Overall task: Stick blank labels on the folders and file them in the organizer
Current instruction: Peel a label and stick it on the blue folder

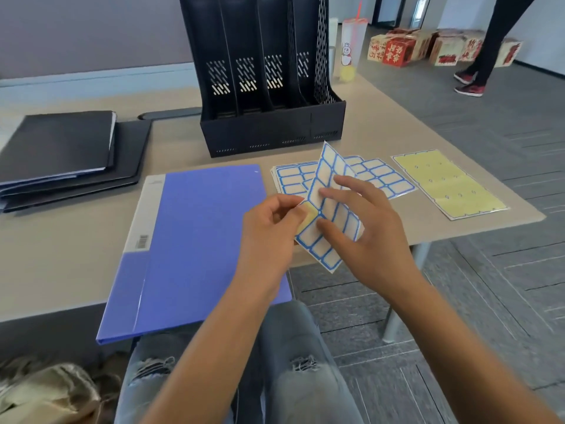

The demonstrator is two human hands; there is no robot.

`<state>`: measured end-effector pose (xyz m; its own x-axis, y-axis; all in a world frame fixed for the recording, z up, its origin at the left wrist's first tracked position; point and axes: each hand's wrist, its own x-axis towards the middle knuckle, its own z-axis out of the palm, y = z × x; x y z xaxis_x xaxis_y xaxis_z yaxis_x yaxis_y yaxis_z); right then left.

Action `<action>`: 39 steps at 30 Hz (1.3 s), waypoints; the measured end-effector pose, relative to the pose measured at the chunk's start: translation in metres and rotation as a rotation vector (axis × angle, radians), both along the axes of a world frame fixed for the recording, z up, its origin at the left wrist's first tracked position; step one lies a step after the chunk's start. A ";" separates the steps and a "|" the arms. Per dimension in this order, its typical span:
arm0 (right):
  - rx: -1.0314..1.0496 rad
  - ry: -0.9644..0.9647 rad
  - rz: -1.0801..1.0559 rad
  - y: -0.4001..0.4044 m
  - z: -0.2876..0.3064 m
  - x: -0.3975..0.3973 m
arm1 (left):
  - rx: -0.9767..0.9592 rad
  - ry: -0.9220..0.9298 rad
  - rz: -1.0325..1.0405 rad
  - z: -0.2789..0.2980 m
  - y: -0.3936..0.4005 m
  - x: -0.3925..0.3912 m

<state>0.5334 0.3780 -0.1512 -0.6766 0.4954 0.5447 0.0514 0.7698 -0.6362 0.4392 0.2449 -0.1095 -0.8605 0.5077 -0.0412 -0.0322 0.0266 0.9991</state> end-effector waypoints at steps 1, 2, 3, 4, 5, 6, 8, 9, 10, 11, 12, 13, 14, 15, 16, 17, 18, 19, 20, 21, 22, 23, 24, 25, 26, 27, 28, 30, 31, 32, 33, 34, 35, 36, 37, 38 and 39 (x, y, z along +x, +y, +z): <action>-0.003 0.009 0.007 -0.003 0.000 0.002 | 0.001 0.024 -0.004 -0.002 -0.003 0.004; -0.007 0.018 0.016 -0.007 0.000 0.005 | 0.003 0.042 -0.015 -0.004 -0.007 0.008; -0.014 0.024 0.026 -0.011 -0.001 0.007 | 0.007 0.059 -0.025 -0.007 -0.010 0.011; -0.019 0.028 0.037 -0.014 -0.002 0.009 | 0.017 0.081 -0.034 -0.010 -0.013 0.014; -0.018 0.033 0.044 -0.018 -0.003 0.012 | 0.030 0.111 -0.040 -0.012 -0.015 0.017; -0.014 0.042 0.047 -0.021 -0.003 0.014 | 0.041 0.142 -0.039 -0.015 -0.018 0.019; -0.017 0.070 0.053 -0.026 -0.002 0.018 | 0.055 0.189 -0.033 -0.018 -0.022 0.021; -0.013 0.082 0.055 -0.027 -0.002 0.019 | 0.061 0.200 -0.034 -0.019 -0.024 0.021; -0.004 0.090 0.055 -0.028 -0.001 0.020 | 0.067 0.209 -0.038 -0.020 -0.026 0.021; 0.002 0.096 0.055 -0.029 -0.001 0.020 | 0.068 0.221 -0.044 -0.022 -0.027 0.021; 0.004 0.100 0.054 -0.030 -0.001 0.020 | 0.064 0.238 -0.050 -0.024 -0.029 0.021; 0.006 0.105 0.052 -0.030 0.000 0.019 | 0.056 0.257 -0.055 -0.027 -0.031 0.021; 0.010 0.107 0.052 -0.030 0.000 0.018 | 0.045 0.274 -0.059 -0.029 -0.032 0.020; 0.016 0.107 0.054 -0.030 0.000 0.017 | 0.033 0.285 -0.060 -0.031 -0.033 0.020; 0.023 0.104 0.057 -0.030 0.000 0.016 | 0.025 0.292 -0.063 -0.032 -0.034 0.020; 0.033 0.102 0.060 -0.030 0.001 0.015 | 0.022 0.299 -0.067 -0.032 -0.035 0.020; 0.041 0.101 0.062 -0.029 0.001 0.015 | 0.020 0.307 -0.070 -0.033 -0.035 0.020; 0.043 0.100 0.067 -0.029 0.001 0.014 | 0.020 0.315 -0.070 -0.032 -0.036 0.019; 0.042 0.098 0.071 -0.029 0.001 0.014 | 0.016 0.321 -0.070 -0.032 -0.036 0.019; 0.041 0.095 0.074 -0.029 0.001 0.013 | 0.010 0.328 -0.070 -0.031 -0.037 0.019; 0.043 0.092 0.075 -0.029 0.002 0.013 | 0.002 0.335 -0.070 -0.031 -0.037 0.018; 0.048 0.091 0.074 -0.029 0.002 0.012 | -0.008 0.343 -0.069 -0.031 -0.037 0.017; 0.057 0.090 0.071 -0.028 0.002 0.012 | -0.020 0.350 -0.070 -0.032 -0.037 0.017; 0.071 0.090 0.067 -0.027 0.002 0.012 | -0.030 0.358 -0.073 -0.032 -0.037 0.017; 0.088 0.089 0.062 -0.026 0.002 0.012 | -0.038 0.371 -0.073 -0.033 -0.037 0.017; 0.108 0.088 0.055 -0.025 0.002 0.011 | -0.043 0.386 -0.070 -0.033 -0.037 0.017; 0.127 0.088 0.048 -0.024 0.003 0.011 | -0.045 0.403 -0.062 -0.033 -0.037 0.018; 0.158 0.091 0.037 -0.024 0.004 0.010 | -0.049 0.444 -0.044 -0.032 -0.036 0.017; 0.172 0.092 0.033 -0.024 0.005 0.010 | -0.050 0.466 -0.039 -0.031 -0.037 0.017; 0.187 0.091 0.029 -0.024 0.006 0.010 | -0.052 0.484 -0.038 -0.031 -0.037 0.017; 0.201 0.088 0.026 -0.024 0.008 0.010 | -0.055 0.498 -0.039 -0.030 -0.036 0.016; 0.212 0.086 0.025 -0.024 0.009 0.010 | -0.058 0.514 -0.042 -0.030 -0.036 0.016; 0.220 0.083 0.025 -0.023 0.011 0.010 | -0.058 0.531 -0.043 -0.030 -0.036 0.015; 0.222 0.080 0.024 -0.023 0.013 0.010 | -0.056 0.544 -0.043 -0.029 -0.036 0.015; 0.219 0.078 0.023 -0.023 0.014 0.010 | -0.052 0.549 -0.044 -0.029 -0.035 0.015; 0.210 0.076 0.021 -0.024 0.015 0.011 | -0.047 0.546 -0.044 -0.029 -0.035 0.014; 0.194 0.074 0.020 -0.025 0.016 0.011 | -0.042 0.540 -0.041 -0.030 -0.035 0.014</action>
